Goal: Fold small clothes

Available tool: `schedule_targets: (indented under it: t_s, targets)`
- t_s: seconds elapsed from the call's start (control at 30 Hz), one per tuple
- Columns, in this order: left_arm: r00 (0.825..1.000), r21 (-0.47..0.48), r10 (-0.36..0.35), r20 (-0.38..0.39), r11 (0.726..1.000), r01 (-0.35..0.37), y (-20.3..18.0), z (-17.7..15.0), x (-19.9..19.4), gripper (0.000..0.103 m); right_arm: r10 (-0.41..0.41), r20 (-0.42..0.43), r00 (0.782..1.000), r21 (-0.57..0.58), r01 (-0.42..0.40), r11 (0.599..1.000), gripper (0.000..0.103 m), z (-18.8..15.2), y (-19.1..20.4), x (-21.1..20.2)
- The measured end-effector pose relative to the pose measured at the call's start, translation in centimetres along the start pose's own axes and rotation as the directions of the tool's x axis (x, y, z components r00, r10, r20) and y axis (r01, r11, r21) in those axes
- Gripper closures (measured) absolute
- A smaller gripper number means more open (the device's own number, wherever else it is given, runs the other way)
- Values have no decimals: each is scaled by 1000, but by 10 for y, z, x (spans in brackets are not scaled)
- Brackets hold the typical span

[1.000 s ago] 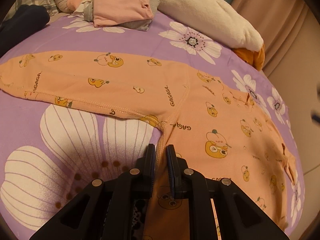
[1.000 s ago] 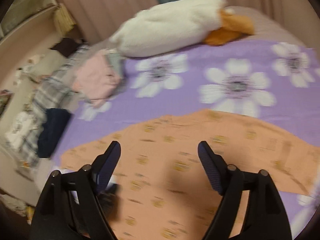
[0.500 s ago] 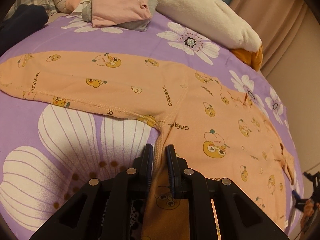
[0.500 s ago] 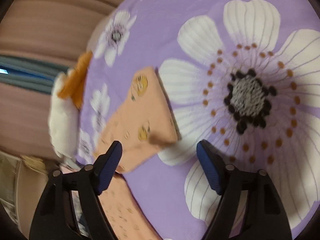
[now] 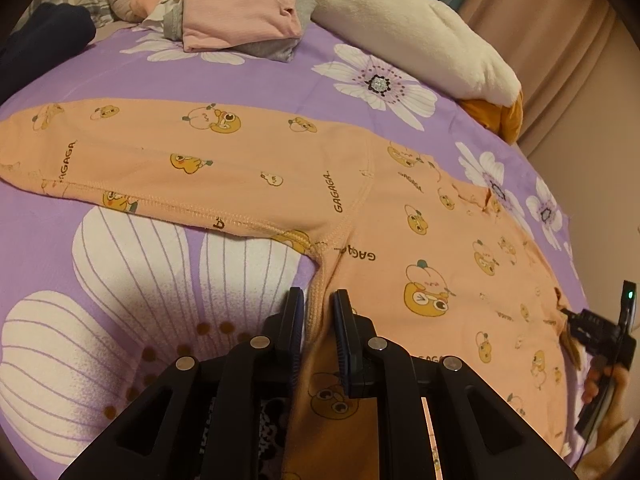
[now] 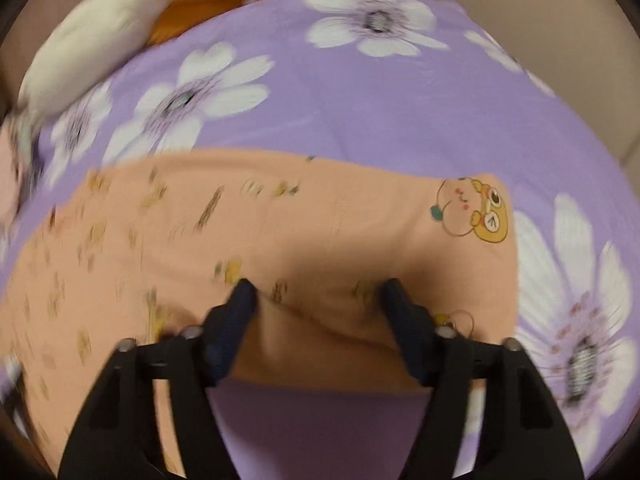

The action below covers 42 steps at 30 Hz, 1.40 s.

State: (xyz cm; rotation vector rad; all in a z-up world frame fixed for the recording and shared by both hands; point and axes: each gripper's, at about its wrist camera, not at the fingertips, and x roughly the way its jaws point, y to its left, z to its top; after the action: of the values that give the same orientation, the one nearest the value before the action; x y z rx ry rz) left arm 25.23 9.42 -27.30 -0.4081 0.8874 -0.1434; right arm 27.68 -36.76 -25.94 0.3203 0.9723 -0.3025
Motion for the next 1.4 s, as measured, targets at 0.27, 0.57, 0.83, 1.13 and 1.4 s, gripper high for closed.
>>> schedule_targets:
  t_s: [0.27, 0.57, 0.83, 1.13, 1.4]
  targets:
    - [1000, 12, 5, 2, 1000, -5, -1, -1, -1, 88, 191, 114, 975, 244, -214, 946, 94, 32, -31, -29]
    - [1000, 14, 7, 4, 1000, -7, -2, -1, -1, 88, 600, 88, 795, 166, -606, 778, 94, 46, 121, -50]
    - [1000, 11, 4, 2, 1000, -4, -4, -2, -1, 88, 641, -181, 746, 31, -647, 761, 90, 8, 292, -13]
    - [1000, 37, 0, 4, 999, 0, -7, -2, 0, 76, 591, -257, 765, -6, -613, 790, 56, -5, 292, -17]
    - [1000, 150, -14, -9, 989, 16, -27, -6, 3, 37, 335, -71, 940, -243, -342, 908, 35, 2, 209, -66]
